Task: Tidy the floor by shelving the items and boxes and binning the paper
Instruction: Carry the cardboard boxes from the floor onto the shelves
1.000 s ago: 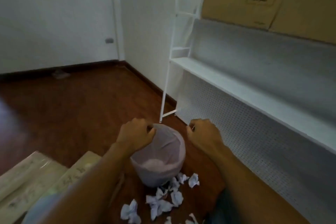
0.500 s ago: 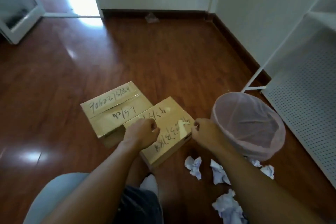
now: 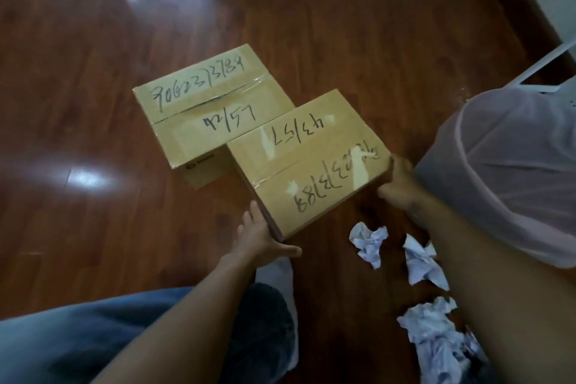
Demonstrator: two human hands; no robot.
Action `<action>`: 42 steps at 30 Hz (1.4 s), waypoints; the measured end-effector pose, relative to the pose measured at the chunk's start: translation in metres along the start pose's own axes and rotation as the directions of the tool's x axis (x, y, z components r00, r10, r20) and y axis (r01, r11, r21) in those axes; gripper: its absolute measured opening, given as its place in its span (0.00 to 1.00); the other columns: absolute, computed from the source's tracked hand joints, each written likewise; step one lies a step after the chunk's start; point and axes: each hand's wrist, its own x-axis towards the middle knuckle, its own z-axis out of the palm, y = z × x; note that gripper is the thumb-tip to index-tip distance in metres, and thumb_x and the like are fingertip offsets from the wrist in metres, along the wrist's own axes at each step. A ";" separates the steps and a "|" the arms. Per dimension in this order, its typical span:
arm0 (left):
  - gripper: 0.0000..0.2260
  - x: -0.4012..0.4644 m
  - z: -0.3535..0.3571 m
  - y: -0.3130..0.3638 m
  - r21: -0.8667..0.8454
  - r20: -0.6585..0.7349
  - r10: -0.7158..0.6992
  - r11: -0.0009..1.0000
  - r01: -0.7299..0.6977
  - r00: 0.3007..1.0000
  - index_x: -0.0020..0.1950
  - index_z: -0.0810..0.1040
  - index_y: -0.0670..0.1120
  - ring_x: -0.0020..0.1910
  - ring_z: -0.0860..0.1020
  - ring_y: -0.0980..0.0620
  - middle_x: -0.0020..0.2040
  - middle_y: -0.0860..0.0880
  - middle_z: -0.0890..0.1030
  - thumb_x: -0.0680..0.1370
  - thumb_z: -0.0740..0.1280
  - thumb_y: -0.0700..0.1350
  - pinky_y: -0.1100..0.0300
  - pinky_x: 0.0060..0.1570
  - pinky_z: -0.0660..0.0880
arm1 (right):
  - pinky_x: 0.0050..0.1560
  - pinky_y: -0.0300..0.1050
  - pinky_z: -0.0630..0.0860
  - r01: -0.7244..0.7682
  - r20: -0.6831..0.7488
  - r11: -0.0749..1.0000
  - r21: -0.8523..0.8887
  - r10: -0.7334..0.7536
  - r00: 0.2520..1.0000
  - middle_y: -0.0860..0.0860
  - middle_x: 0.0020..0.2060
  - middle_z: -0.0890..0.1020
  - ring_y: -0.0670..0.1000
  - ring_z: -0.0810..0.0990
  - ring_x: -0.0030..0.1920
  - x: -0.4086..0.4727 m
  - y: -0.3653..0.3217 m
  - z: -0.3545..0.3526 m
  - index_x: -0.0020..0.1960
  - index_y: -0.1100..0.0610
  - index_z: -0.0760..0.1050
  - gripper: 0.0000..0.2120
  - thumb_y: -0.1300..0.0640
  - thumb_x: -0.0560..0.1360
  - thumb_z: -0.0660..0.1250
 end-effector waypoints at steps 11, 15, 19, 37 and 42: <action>0.31 -0.052 -0.036 0.021 -0.295 -0.354 0.231 0.892 -0.342 0.906 0.64 0.74 0.55 0.52 0.81 0.61 0.53 0.60 0.81 0.65 0.74 0.64 0.62 0.45 0.82 | 0.39 0.40 0.72 -0.125 -0.058 0.944 0.306 0.150 0.987 0.53 0.60 0.61 0.53 0.68 0.56 -0.042 0.014 -0.004 0.63 0.57 0.66 0.23 0.66 0.71 0.68; 0.41 -0.086 -0.077 0.045 -0.277 -0.448 0.230 0.883 -0.378 0.864 0.71 0.73 0.53 0.52 0.81 0.58 0.55 0.56 0.83 0.61 0.79 0.63 0.58 0.49 0.81 | 0.39 0.43 0.76 -0.052 -0.055 0.890 0.453 0.086 0.995 0.57 0.58 0.72 0.53 0.77 0.52 -0.075 -0.008 -0.034 0.60 0.52 0.67 0.27 0.60 0.62 0.68; 0.36 -0.123 -0.116 0.068 -0.293 -0.457 0.262 0.858 -0.422 0.850 0.63 0.78 0.53 0.47 0.84 0.56 0.49 0.54 0.86 0.59 0.79 0.65 0.49 0.48 0.83 | 0.50 0.54 0.83 0.071 -0.086 0.825 0.560 -0.027 0.996 0.54 0.56 0.79 0.52 0.82 0.54 -0.119 -0.035 -0.066 0.63 0.51 0.63 0.29 0.57 0.68 0.75; 0.18 -0.297 -0.118 0.315 -0.039 -0.412 0.805 0.453 -0.891 0.427 0.54 0.80 0.58 0.45 0.81 0.67 0.46 0.65 0.84 0.67 0.76 0.60 0.62 0.44 0.78 | 0.61 0.53 0.79 0.544 -0.784 0.670 0.504 0.092 0.614 0.47 0.63 0.79 0.48 0.79 0.62 -0.364 0.036 -0.236 0.74 0.47 0.66 0.38 0.49 0.68 0.79; 0.21 -0.349 -0.054 0.379 -0.097 -0.257 0.916 0.294 -0.951 0.309 0.58 0.81 0.56 0.45 0.83 0.64 0.46 0.61 0.85 0.68 0.76 0.60 0.63 0.42 0.79 | 0.55 0.54 0.82 0.532 -0.837 0.674 0.513 0.256 0.483 0.43 0.55 0.82 0.44 0.81 0.55 -0.447 0.097 -0.267 0.68 0.48 0.72 0.32 0.47 0.67 0.78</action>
